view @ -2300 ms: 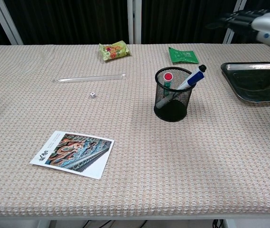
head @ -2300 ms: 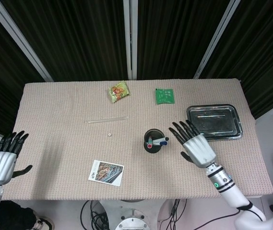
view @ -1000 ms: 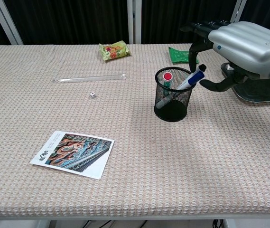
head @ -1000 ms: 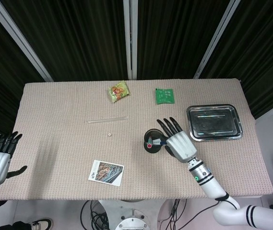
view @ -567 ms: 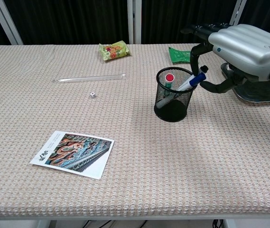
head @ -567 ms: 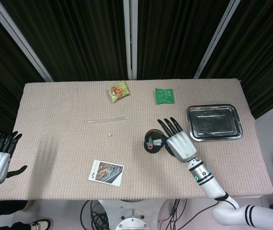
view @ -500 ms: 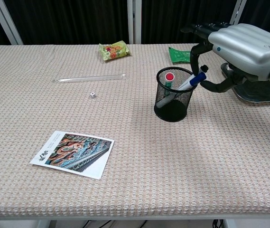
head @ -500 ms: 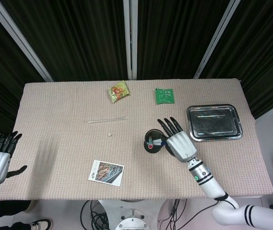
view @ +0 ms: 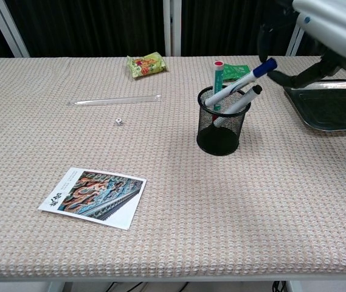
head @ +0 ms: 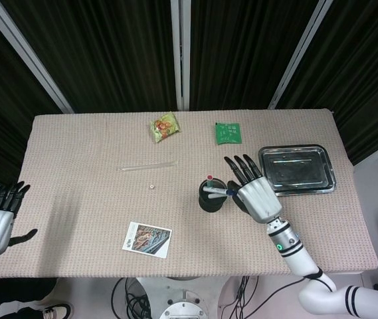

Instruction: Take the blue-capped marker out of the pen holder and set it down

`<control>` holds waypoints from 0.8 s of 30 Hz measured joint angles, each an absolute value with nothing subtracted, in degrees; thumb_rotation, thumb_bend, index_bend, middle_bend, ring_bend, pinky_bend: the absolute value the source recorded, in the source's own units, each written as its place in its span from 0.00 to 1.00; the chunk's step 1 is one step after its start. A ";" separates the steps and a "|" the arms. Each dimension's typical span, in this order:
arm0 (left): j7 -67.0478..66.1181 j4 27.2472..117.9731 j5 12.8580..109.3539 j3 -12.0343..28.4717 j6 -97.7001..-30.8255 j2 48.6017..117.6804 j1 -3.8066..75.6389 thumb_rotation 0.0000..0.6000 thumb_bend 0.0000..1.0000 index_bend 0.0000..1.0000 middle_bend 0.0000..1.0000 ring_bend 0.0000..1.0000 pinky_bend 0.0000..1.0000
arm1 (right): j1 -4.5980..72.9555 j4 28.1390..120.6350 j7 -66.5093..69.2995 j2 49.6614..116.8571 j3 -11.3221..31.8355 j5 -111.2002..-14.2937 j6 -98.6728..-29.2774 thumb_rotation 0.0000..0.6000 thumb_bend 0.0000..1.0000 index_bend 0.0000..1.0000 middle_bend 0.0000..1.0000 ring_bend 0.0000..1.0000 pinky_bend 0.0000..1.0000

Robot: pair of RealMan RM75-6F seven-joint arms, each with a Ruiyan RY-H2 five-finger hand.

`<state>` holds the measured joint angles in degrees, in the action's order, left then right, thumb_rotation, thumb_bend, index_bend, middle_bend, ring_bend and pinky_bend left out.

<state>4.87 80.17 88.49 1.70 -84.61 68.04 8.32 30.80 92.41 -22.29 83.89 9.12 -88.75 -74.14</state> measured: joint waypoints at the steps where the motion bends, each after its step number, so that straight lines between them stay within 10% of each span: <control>1: 4.85 80.20 88.49 1.71 -84.55 68.02 8.35 1.00 0.12 0.05 0.00 0.00 0.02 | 30.28 93.40 -21.31 82.69 9.24 -89.12 -75.21 1.00 0.30 0.74 0.00 0.00 0.00; 12: 4.00 80.55 88.75 1.56 -84.06 68.24 8.69 1.00 0.12 0.05 0.00 0.00 0.02 | 26.19 93.56 -14.72 75.67 12.04 -87.19 -81.34 1.00 0.32 0.77 0.02 0.00 0.00; 24: 2.99 81.00 87.51 1.83 -83.03 68.01 8.85 1.00 0.12 0.05 0.00 0.00 0.02 | 30.23 77.65 -12.31 84.74 13.02 -81.11 -73.13 1.00 0.32 0.69 0.02 0.00 0.00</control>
<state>2.99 81.00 87.51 1.83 -83.03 68.01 8.85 30.23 77.65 -12.31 84.74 13.02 -81.11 -73.13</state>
